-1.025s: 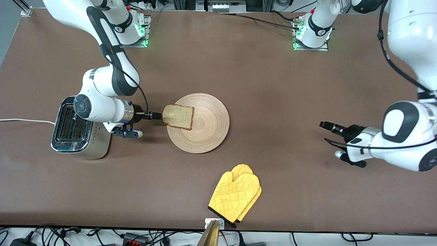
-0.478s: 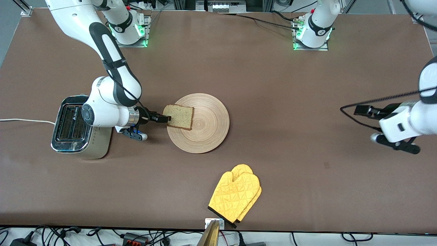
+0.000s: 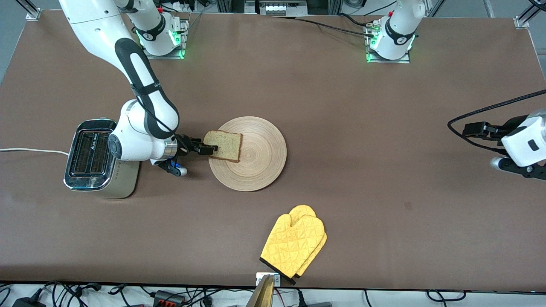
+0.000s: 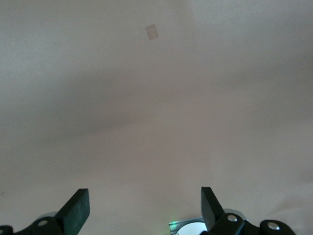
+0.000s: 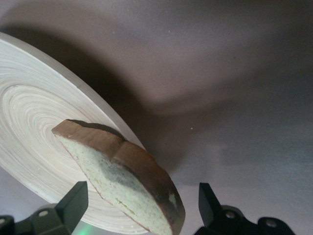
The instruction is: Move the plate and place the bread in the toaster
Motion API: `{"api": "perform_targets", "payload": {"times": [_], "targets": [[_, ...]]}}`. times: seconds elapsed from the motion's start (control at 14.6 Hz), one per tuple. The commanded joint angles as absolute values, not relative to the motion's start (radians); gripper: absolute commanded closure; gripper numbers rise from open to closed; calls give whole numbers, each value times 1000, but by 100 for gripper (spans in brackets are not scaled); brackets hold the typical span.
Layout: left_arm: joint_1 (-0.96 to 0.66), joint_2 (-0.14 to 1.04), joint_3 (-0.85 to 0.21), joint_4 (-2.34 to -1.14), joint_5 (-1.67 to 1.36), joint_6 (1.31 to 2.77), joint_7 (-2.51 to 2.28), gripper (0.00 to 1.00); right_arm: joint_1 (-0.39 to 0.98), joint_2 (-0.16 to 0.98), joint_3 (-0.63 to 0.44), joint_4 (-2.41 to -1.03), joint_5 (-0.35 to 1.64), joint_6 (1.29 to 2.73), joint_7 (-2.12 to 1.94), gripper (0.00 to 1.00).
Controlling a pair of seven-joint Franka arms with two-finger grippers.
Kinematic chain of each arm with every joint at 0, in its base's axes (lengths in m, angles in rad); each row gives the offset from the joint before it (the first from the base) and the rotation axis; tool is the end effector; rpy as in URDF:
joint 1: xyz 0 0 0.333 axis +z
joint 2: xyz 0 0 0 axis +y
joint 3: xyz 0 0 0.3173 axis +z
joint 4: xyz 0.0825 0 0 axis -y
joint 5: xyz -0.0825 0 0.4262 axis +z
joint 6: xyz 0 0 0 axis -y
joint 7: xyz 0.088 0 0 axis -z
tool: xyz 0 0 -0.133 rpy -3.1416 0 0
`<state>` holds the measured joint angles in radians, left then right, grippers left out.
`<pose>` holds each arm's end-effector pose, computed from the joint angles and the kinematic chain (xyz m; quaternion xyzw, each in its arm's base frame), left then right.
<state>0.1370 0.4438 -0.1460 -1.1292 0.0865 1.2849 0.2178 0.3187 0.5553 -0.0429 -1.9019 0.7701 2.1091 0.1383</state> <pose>0.6828 0.0280 0.5154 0.9845 -0.1034 -0.1419 0.0039 0.5865 0.2155 0.1376 -0.9314 0.1807 0.2112 0.2351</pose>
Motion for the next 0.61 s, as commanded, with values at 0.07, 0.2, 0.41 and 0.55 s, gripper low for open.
{"api": "perform_targets", "payload": {"times": [0.07, 0.2, 0.41, 0.55], "targets": [[141, 376, -155, -1153, 103, 1290, 76, 0, 327, 554, -44, -1914, 808, 2111, 117, 13], [141, 319, -155, -1240, 101, 1346, 67, 0, 327, 554, -44, -1913, 808, 2109, 127, 26], [169, 165, -158, -1476, 97, 1460, 61, 0, 322, 552, -46, -1901, 808, 2079, 129, 43], [182, 85, -160, -1599, 72, 1528, 60, 0, 321, 551, -46, -1899, 808, 2072, 129, 46]]}}
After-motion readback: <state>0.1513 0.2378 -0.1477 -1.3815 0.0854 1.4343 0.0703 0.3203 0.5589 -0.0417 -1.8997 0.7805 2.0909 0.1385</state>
